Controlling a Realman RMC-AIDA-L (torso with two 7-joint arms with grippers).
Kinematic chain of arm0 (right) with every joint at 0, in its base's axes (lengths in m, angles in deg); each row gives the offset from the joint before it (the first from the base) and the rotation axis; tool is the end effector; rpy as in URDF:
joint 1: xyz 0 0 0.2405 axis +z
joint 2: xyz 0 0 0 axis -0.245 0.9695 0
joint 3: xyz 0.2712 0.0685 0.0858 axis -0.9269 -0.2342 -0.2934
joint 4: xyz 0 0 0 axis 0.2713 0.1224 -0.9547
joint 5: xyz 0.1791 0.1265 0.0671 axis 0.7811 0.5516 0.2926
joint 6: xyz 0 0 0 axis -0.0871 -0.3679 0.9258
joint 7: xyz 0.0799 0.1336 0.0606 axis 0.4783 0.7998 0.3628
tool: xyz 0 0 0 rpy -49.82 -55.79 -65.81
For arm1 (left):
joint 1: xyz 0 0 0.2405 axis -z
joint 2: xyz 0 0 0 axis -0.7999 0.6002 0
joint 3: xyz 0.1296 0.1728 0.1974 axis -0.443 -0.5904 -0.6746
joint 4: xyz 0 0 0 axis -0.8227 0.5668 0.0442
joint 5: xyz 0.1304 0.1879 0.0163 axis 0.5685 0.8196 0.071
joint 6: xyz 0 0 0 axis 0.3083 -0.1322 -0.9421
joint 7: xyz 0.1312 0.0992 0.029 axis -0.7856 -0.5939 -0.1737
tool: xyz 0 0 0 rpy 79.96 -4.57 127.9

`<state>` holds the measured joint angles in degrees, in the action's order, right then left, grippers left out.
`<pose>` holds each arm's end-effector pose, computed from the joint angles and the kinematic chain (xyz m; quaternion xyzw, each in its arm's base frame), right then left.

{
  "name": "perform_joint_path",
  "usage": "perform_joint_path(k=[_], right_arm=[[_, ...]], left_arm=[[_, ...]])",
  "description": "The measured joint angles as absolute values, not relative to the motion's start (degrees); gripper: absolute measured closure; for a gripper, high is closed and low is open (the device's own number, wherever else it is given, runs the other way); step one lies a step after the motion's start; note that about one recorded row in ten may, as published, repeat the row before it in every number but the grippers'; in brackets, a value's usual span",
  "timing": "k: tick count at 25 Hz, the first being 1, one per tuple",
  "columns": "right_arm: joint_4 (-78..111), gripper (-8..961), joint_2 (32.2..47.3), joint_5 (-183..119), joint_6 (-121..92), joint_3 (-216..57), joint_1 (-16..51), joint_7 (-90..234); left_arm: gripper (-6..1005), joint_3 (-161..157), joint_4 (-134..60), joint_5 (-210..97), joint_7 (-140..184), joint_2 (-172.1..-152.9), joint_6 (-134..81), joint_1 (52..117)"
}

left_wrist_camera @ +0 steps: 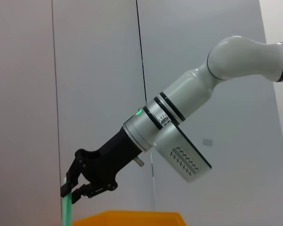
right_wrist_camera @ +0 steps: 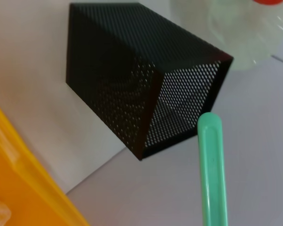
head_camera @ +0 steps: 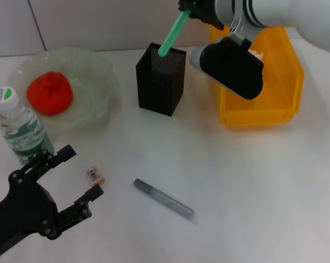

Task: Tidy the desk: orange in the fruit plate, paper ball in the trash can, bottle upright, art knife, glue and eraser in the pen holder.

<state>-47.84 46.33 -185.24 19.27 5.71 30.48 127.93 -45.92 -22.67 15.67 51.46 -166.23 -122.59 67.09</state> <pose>0.1135 0.5123 -0.0500 -0.6508 -0.6046 -0.3816 0.2556 -0.3267 0.2428 -0.0538 -0.8654 -0.0420 -0.4208 0.2687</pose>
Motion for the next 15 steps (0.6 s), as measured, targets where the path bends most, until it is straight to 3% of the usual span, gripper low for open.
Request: perform_joint_path(k=[15], right_arm=[[-43.3, 776, 46.66, -185.3, 15.2, 9.7, 31.7, 126.7]], left_arm=[[204, -45.9, -22.7, 15.6, 51.5, -166.14, -122.6, 66.8]])
